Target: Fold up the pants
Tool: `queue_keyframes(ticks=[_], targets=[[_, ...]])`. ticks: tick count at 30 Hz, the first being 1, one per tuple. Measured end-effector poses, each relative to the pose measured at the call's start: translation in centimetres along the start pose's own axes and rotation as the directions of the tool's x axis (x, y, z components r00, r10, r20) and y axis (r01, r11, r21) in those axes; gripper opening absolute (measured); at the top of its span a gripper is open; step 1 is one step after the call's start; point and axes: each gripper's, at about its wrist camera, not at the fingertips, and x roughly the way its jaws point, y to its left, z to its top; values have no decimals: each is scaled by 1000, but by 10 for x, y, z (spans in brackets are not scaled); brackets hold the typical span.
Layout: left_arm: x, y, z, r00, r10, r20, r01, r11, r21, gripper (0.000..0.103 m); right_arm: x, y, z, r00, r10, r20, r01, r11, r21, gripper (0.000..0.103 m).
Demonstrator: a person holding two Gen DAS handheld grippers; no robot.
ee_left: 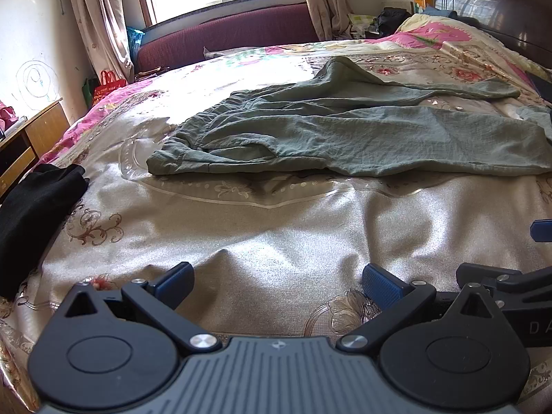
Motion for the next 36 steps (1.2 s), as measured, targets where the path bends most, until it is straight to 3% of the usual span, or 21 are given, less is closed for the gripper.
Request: queue_keyframes(ticks=[36], targets=[[0, -1, 0, 1000, 0, 1, 0, 1000, -1, 103, 4, -1, -1, 1000, 17, -7, -17, 1000, 8, 98]])
